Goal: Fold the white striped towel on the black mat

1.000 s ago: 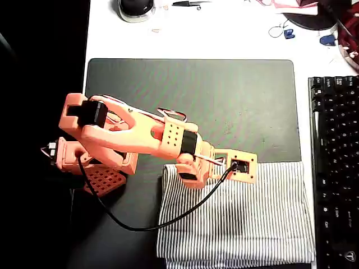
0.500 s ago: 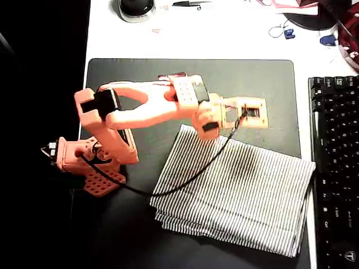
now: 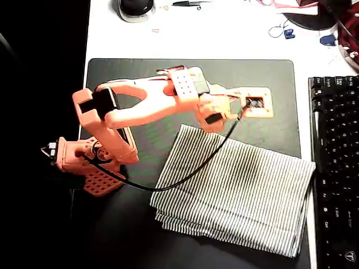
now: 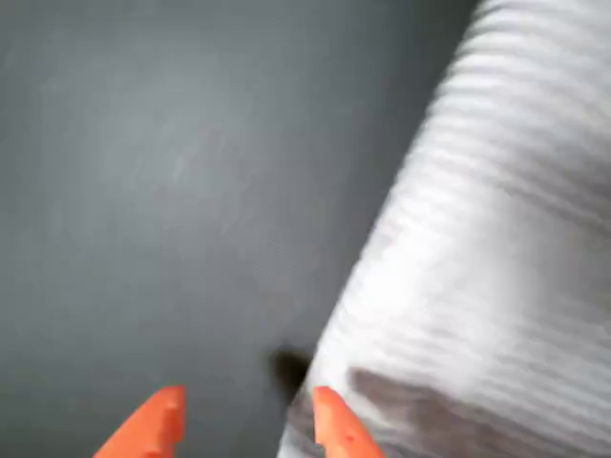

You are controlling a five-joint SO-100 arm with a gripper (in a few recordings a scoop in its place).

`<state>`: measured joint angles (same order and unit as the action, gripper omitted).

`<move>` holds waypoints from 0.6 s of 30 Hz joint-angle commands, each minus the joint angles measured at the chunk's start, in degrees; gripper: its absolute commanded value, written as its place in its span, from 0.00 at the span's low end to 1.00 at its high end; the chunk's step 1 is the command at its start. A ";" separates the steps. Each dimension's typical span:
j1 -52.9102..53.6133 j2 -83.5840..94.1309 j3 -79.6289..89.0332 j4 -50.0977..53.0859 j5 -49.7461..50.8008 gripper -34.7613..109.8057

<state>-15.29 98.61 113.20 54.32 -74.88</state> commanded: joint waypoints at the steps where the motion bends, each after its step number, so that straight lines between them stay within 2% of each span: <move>1: 6.06 -2.99 -8.79 2.55 -1.05 0.37; 8: 13.62 -26.81 -35.77 9.84 1.05 0.37; 12: 14.77 -35.60 -43.42 10.81 1.23 0.36; 18: 14.24 -42.36 -48.25 10.63 -0.09 0.25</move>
<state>-1.14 56.87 68.47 65.04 -74.36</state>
